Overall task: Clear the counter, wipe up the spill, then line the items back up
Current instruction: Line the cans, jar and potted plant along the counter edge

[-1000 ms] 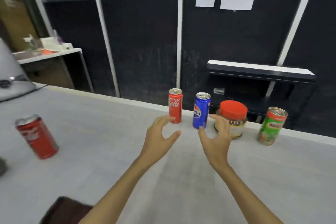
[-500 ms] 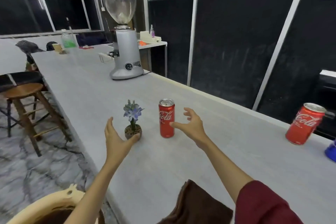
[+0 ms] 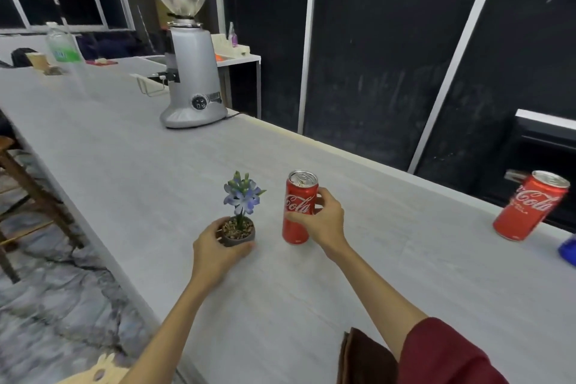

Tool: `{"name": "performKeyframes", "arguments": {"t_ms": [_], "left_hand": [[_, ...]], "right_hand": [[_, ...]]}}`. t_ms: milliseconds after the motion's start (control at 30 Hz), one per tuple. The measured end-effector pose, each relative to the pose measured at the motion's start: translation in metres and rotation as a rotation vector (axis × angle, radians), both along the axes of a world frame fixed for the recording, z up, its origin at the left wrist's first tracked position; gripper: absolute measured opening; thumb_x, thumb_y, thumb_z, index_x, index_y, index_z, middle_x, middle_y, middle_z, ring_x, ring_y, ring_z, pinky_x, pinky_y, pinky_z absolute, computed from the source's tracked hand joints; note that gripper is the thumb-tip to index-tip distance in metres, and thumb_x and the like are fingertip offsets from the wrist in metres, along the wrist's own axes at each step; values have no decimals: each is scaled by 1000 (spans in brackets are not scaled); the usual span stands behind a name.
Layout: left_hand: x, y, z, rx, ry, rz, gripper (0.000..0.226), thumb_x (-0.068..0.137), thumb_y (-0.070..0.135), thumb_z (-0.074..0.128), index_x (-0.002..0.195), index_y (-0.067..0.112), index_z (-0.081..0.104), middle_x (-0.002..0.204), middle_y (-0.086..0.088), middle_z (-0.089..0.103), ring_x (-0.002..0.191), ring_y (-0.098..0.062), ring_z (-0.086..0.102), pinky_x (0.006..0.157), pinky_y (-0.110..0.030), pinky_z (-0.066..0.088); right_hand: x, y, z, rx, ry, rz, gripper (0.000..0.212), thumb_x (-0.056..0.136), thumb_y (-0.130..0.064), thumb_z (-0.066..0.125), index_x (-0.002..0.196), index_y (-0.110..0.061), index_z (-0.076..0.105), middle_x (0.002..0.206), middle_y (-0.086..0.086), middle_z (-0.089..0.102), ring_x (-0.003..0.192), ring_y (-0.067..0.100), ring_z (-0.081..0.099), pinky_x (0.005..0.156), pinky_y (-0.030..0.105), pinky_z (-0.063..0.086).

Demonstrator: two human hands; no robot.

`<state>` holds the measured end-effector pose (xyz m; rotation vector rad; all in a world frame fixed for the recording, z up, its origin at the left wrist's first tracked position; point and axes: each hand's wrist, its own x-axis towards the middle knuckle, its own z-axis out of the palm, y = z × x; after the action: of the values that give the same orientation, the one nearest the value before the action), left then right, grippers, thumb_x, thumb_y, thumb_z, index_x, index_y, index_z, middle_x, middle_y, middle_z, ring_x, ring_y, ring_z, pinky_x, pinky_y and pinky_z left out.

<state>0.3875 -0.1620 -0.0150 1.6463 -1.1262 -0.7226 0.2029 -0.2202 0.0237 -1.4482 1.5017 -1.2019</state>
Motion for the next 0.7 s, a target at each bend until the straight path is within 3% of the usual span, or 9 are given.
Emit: {"name": "performKeyframes", "arguments": {"t_ms": [100, 233, 333, 467, 700], "left_hand": [[-18, -11, 10, -9, 23, -63, 59, 50, 21, 86, 104, 22, 61, 97, -1, 67, 88, -14, 63, 68, -16, 44], [-67, -29, 20, -44, 15, -194, 57, 52, 21, 88, 100, 25, 58, 97, -3, 66, 93, -18, 63, 78, -23, 47], [-124, -42, 29, -55, 11, -312, 59, 55, 16, 88, 107, 17, 60, 99, -5, 67, 95, -21, 63, 82, -28, 49], [-231, -53, 48, -95, 25, -530, 70, 46, 23, 90, 109, 14, 61, 96, -5, 67, 92, -20, 63, 85, -31, 52], [-437, -20, 66, -127, 84, -882, 62, 56, 15, 87, 112, 11, 60, 96, 0, 66, 84, -10, 62, 68, -9, 47]], "right_hand": [[-17, 3, -1, 3, -11, -83, 69, 61, -22, 83, 122, -16, 52, 117, 5, 62, 94, 13, 55, 90, 39, 52], [-72, 11, 6, 6, -7, -208, 70, 64, -23, 82, 125, -15, 50, 122, 6, 61, 97, 12, 52, 93, 39, 50], [-131, 23, 16, -6, 4, -322, 68, 64, -22, 83, 124, -16, 51, 121, 6, 62, 100, 16, 56, 93, 41, 51], [-233, 56, 30, -30, 15, -527, 66, 60, -21, 84, 119, -15, 56, 114, 4, 65, 101, 20, 61, 90, 41, 53], [-411, 149, 42, -19, 66, -874, 68, 58, -19, 84, 120, -15, 55, 111, 6, 65, 98, 21, 62, 90, 45, 52]]}}
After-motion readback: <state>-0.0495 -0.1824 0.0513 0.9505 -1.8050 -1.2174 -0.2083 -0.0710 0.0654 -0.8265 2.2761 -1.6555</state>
